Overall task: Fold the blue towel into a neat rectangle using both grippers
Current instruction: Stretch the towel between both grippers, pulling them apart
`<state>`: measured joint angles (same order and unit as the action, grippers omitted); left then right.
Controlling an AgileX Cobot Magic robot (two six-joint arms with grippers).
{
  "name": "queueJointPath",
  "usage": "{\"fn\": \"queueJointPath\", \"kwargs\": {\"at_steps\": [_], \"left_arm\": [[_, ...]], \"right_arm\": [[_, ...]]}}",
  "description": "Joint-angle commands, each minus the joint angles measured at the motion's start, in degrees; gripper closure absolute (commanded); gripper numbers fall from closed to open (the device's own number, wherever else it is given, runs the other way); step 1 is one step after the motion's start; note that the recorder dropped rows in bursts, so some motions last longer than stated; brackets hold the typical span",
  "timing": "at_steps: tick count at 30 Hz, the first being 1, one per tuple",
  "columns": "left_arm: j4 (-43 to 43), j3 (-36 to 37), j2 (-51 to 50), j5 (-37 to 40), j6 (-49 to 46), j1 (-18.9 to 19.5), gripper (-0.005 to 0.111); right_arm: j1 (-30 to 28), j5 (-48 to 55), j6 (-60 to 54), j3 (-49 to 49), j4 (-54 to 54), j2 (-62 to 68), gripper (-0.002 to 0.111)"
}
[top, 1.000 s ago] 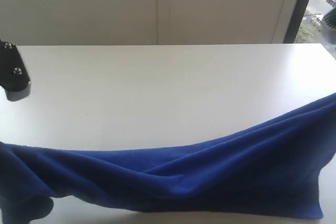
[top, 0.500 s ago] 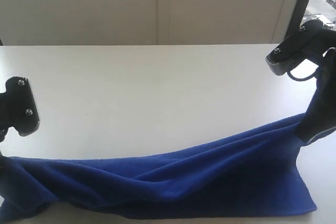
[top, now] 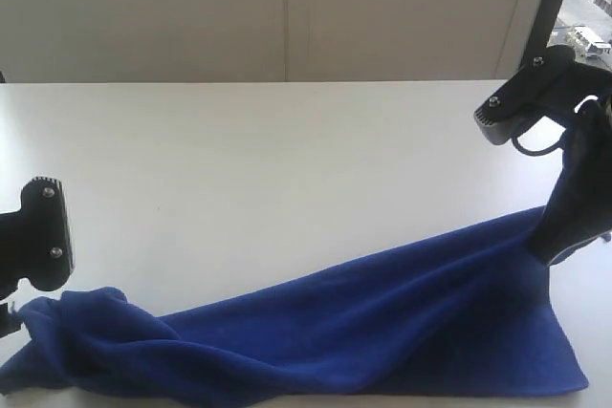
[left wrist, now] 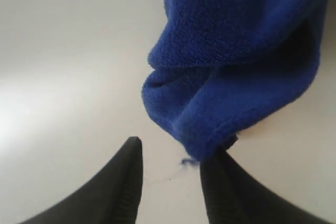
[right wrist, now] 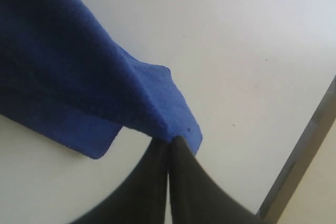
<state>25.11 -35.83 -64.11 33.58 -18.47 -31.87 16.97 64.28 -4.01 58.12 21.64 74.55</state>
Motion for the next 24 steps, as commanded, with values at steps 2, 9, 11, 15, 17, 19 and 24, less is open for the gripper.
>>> {"fn": "queueJointPath", "kwargs": {"at_steps": [2,9,11,15,17,19,24], "left_arm": [[8.53,3.25,0.56,-7.4,-0.48,-0.16,0.064],[14.73,4.08,0.8,-11.83,-6.75,-0.16,0.054],[15.19,4.08,0.8,-13.54,-7.45,-0.16,0.054],[15.55,4.08,0.8,-16.92,-7.45,-0.16,0.054],[15.55,4.08,0.69,-16.82,-7.45,-0.16,0.054],[15.43,4.08,0.69,-15.76,-7.45,-0.16,0.054],[15.2,6.6,0.69,-16.6,-7.58,-0.16,0.054]], "right_arm": [[-0.43,-0.23,0.62,-0.29,0.62,-0.07,0.108],[-0.43,-0.87,0.74,-0.29,0.62,-0.07,0.108],[-0.43,-1.25,0.74,-0.29,0.62,-0.07,0.108],[-0.43,-1.49,0.74,-0.29,0.62,-0.07,0.108],[-0.43,-1.75,0.74,-0.29,0.62,-0.07,0.108],[-0.43,-1.88,0.74,-0.29,0.62,-0.07,0.108],[-0.43,-1.88,0.74,-0.29,0.62,-0.07,0.108]]}}
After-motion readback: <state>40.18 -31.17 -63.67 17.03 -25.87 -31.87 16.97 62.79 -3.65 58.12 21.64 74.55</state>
